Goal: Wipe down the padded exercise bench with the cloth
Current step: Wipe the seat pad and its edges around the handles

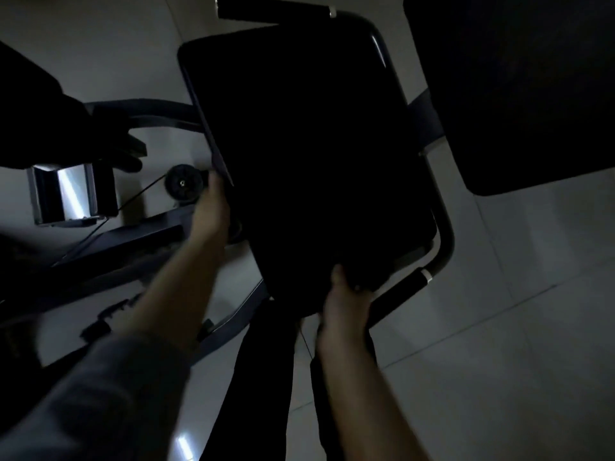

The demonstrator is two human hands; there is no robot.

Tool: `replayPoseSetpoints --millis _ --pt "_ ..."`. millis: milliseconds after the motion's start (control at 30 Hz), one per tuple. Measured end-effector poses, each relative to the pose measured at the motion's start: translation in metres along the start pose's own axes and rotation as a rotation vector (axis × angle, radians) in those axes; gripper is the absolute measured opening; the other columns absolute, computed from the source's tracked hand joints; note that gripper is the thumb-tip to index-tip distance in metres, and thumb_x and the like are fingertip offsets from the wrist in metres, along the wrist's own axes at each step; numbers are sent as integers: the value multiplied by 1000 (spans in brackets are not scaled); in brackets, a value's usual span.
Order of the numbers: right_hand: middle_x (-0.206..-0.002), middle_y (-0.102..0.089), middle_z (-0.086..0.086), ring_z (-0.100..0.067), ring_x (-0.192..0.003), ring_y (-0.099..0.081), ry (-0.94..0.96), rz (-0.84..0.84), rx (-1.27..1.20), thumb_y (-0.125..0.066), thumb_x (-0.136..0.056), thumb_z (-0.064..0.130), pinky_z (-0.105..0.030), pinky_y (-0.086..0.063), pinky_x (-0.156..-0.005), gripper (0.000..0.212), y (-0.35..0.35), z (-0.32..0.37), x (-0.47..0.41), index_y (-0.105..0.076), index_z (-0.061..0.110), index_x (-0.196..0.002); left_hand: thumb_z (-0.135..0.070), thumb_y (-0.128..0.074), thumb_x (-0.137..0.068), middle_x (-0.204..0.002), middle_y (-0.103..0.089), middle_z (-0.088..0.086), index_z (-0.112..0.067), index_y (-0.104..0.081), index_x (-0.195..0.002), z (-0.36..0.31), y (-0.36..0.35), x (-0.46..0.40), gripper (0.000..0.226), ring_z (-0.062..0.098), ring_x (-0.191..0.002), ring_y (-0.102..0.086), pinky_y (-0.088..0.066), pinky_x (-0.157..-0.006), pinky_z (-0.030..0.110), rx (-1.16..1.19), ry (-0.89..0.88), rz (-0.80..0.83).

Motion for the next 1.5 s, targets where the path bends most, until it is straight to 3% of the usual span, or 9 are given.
replayPoseSetpoints --millis 167,367,533,700,833,1000,1233,1400,1500 --pt "-121 -56 -4 -22 -101 -58 80 -27 -104 -49 -94 40 -36 -49 -87 50 23 32 -30 -38 18 -137 -42 -25 -101 -101 -62 4 -11 -55 -120 101 -23 84 48 21 -96 -58 -45 -90 36 211 301 60" --pt "-148 -38 -3 -28 -132 -43 140 32 142 -34 -54 94 -51 -33 -108 103 -37 -82 -54 -23 38 -139 -43 -29 -100 -104 -66 5 -13 -58 -115 127 -2 111 44 16 -90 -63 -49 -77 30 313 328 -12" --pt "-119 -60 -4 -20 -100 -61 -30 140 -36 -47 -96 37 -33 -50 -83 39 -19 -35 57 -45 22 -132 -43 -32 -98 -117 -59 -3 -27 -51 -125 99 12 109 36 11 -106 -57 -48 -83 23 109 106 127" --pt "-148 -30 5 -13 -132 -35 716 188 724 -38 -95 44 -13 -34 -93 46 -4 40 91 -44 24 -136 -38 -31 -100 -119 -59 7 -22 -53 -114 104 21 105 30 19 -105 -56 -42 -96 36 207 131 73" --pt "-149 -36 -6 -26 -138 -28 1674 461 1851 -46 -91 34 -53 -28 -109 40 -50 18 60 -53 21 -129 -36 -28 -101 -117 -59 11 -13 -52 -120 114 19 99 38 23 -105 -56 -42 -84 34 292 235 36" --pt "-117 -66 -5 -26 -125 -51 2235 841 2234 -53 -87 29 -49 -21 -112 23 -90 1 52 -69 18 -99 -36 -29 -101 -120 -57 10 -17 -48 -124 122 16 91 36 28 -114 -55 -44 -91 42 436 325 -10" --pt "-86 -71 -7 -26 -108 -61 2178 569 2126 -40 -81 37 -49 -21 -112 42 -194 75 65 -74 11 -79 -34 -27 -101 -113 -56 -3 -19 -48 -129 102 6 78 37 6 -93 -56 -44 -70 20 526 216 -70" --pt "-112 -67 -11 -28 -128 -47 2010 415 2150 -39 -85 35 -50 -20 -116 45 -256 128 62 -73 8 -92 -39 -26 -101 -128 -53 1 -22 -44 -135 76 0 64 43 16 -114 -51 -41 -100 36 620 187 -172" --pt "-114 -66 -16 -33 -127 -47 1969 664 2142 -46 -82 40 -49 -25 -114 44 -185 82 59 -71 6 -95 -43 -25 -100 -128 -56 1 -23 -50 -128 74 1 58 42 17 -113 -54 -42 -99 38 706 238 -248"
Point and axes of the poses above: each hand's wrist, its own x-axis away from the middle knuckle, its own y-axis out of the back of the hand, z = x × y, the point moved 7 cm from there along -x, towards the middle knuckle
